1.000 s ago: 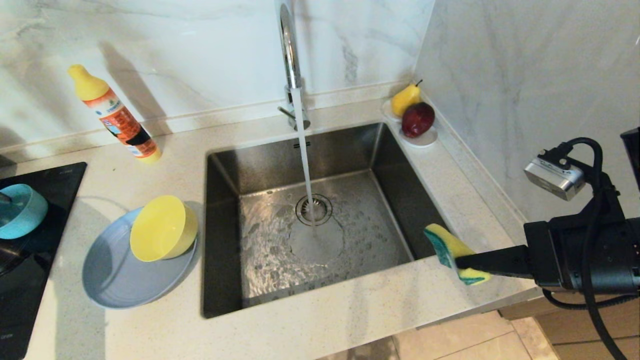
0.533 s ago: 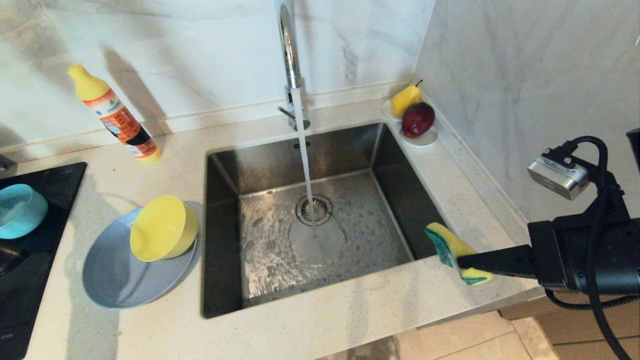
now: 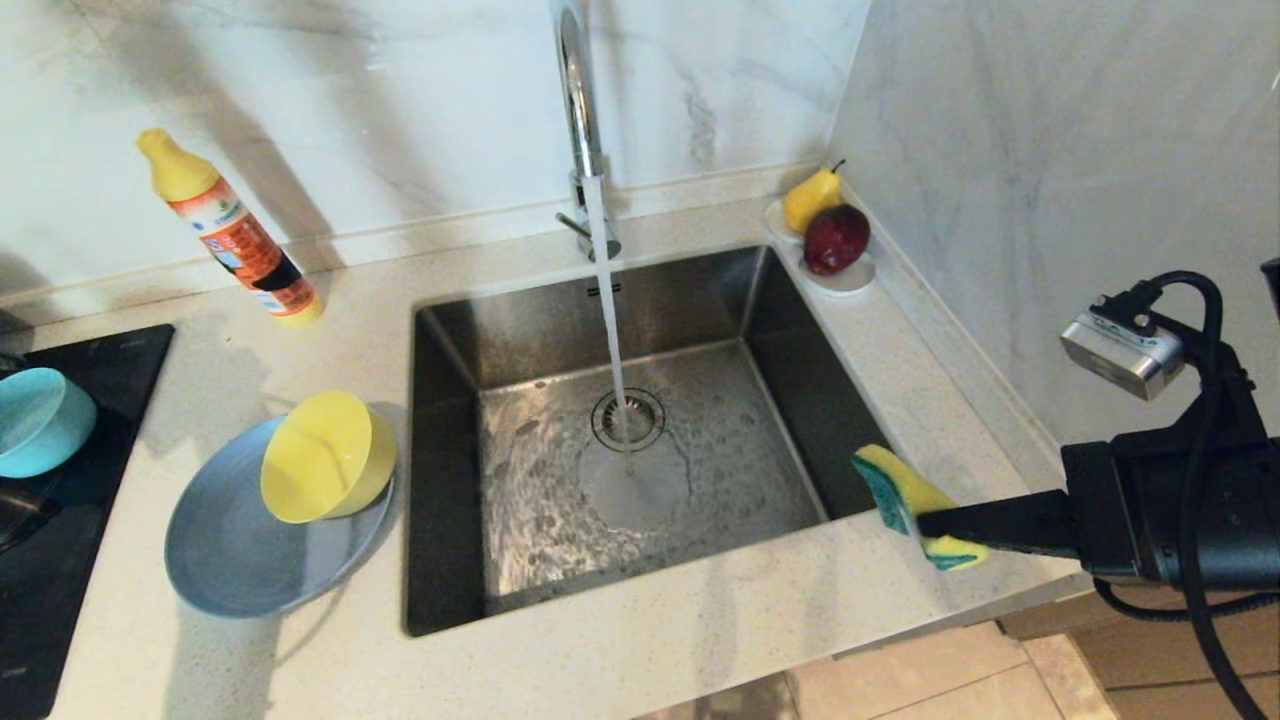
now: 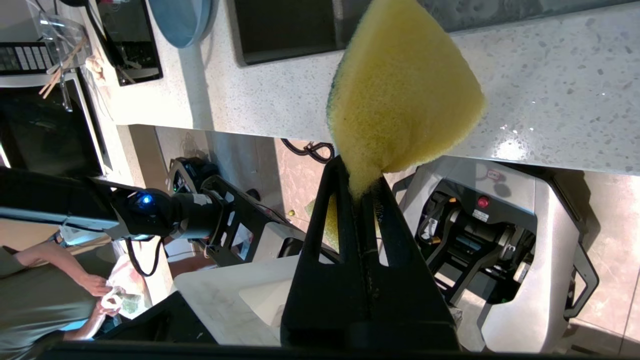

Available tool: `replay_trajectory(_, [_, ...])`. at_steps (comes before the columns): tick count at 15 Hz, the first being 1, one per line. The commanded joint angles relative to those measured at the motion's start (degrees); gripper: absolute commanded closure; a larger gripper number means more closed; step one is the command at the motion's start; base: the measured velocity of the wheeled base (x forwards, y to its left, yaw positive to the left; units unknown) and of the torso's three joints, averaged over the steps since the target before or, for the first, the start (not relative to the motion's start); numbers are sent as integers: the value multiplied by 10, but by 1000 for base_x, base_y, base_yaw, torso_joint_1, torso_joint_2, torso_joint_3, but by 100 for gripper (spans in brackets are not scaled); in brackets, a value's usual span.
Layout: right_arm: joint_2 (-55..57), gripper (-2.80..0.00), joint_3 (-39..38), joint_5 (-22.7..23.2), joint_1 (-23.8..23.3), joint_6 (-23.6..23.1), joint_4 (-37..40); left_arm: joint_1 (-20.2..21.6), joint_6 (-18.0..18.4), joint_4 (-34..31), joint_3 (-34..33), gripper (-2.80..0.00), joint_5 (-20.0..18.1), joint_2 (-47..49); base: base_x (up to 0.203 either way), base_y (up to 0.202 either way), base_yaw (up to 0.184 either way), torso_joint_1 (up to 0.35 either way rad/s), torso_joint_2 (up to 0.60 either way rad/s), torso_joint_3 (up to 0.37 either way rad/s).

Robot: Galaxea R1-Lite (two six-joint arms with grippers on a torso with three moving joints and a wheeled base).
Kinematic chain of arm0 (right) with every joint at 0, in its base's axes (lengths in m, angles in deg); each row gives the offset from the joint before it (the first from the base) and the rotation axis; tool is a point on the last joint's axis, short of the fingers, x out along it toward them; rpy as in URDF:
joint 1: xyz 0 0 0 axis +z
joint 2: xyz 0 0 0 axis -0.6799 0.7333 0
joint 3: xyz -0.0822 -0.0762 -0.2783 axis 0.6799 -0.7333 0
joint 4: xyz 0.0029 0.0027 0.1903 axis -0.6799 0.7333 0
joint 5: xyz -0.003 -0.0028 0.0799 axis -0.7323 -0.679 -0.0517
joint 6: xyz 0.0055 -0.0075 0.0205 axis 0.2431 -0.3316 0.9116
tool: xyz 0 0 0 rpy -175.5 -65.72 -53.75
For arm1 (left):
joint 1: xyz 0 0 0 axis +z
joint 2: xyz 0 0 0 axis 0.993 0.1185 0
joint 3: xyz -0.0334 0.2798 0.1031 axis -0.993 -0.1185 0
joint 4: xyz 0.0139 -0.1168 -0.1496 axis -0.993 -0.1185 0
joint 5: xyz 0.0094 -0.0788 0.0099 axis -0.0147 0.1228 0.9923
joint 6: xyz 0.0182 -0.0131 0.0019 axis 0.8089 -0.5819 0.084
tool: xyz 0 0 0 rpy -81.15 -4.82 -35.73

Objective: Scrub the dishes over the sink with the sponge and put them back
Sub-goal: Place the bowl on the table

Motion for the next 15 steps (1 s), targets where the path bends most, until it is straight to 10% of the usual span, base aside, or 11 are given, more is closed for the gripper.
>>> replay_trajectory(1, [-3,0,0,1,0,2,1,-2,85,-45,-27,0,-6,-32,0,0,0,0,0,0])
replay_trajectory(9, [-12,0,1,0,-1,1,1,3,376,-70,-246,0,27,-127,0,0,0,0,0,0])
replay_trajectory(15, [-14,0,4,1,-12,1,-34,2,474,-86,-328,0,42,-192,0,0,0,0,0,0])
